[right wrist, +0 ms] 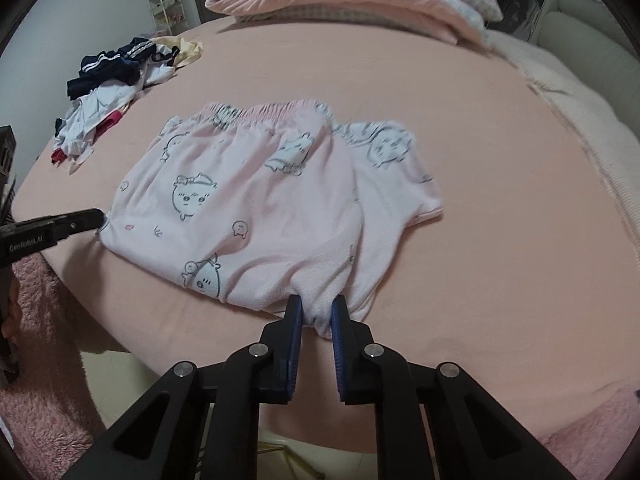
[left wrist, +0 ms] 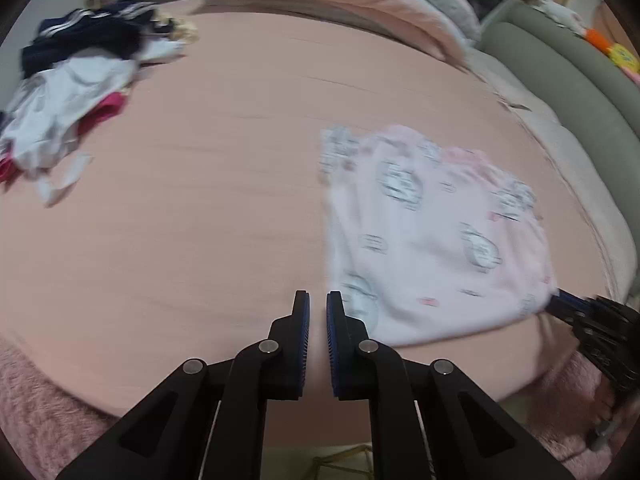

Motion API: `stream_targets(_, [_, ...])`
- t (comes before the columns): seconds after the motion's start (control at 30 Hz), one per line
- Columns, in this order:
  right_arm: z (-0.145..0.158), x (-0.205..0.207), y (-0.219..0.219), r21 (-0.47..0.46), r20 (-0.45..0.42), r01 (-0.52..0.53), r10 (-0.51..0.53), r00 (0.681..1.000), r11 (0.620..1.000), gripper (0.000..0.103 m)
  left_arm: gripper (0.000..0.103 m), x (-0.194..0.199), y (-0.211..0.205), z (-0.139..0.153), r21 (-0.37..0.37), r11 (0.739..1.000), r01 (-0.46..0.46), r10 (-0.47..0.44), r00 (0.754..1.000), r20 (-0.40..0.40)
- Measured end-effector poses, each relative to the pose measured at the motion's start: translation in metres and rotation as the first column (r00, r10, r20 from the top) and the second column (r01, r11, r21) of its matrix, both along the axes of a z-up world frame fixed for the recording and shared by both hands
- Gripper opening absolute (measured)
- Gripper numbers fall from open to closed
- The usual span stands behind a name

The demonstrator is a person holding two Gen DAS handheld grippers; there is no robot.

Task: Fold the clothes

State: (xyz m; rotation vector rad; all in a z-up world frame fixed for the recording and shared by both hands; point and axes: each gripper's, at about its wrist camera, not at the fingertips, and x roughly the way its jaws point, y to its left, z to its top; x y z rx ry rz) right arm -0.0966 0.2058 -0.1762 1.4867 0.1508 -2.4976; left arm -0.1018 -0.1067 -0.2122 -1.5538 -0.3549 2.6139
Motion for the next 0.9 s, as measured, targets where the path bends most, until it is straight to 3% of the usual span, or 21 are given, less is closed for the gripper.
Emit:
stream_targets(0.1, [0.007,0.005,0.001,-0.044,0.011,-0.001,0.002,1.0,0.999,0.01,0.008,-0.002,-0.006,-0.003,0.147,0.989,0.006,-0.007,1.0,0.008])
stream_targets(0.17, [0.012,0.013,0.011,-0.086,0.022,0.005,-0.003,1.0,0.996,0.01,0.008,-0.002,-0.003,-0.001,0.179,0.983,0.037,-0.038,0.999,0.001])
stream_targets(0.3, [0.02,0.015,0.025,-0.114,0.017,0.035,-0.034,0.999,0.993,0.011,0.012,0.001,0.012,0.0,0.153,0.982,0.11,-0.112,0.994,-0.001])
stream_targets(0.47, [0.013,0.019,0.03,-0.13,0.052,0.036,-0.03,0.998,0.991,0.012,0.033,0.006,0.019,-0.011,0.09,0.986,0.138,-0.141,0.989,0.037])
stream_targets(0.77, [0.011,0.021,0.028,-0.145,0.06,0.019,-0.011,0.998,0.989,0.013,0.035,0.003,0.014,-0.013,0.094,0.989,0.11,-0.114,0.993,0.039])
stream_targets(0.8, [0.011,0.022,0.03,-0.152,0.062,0.018,-0.009,0.998,0.988,0.015,0.035,0.003,0.012,-0.014,0.106,0.989,0.104,-0.109,0.993,0.039])
stream_targets(0.9, [0.01,0.022,0.03,-0.182,0.081,0.008,0.007,0.997,0.983,0.033,0.035,0.002,0.006,-0.017,0.143,0.986,0.084,-0.092,0.995,0.049])
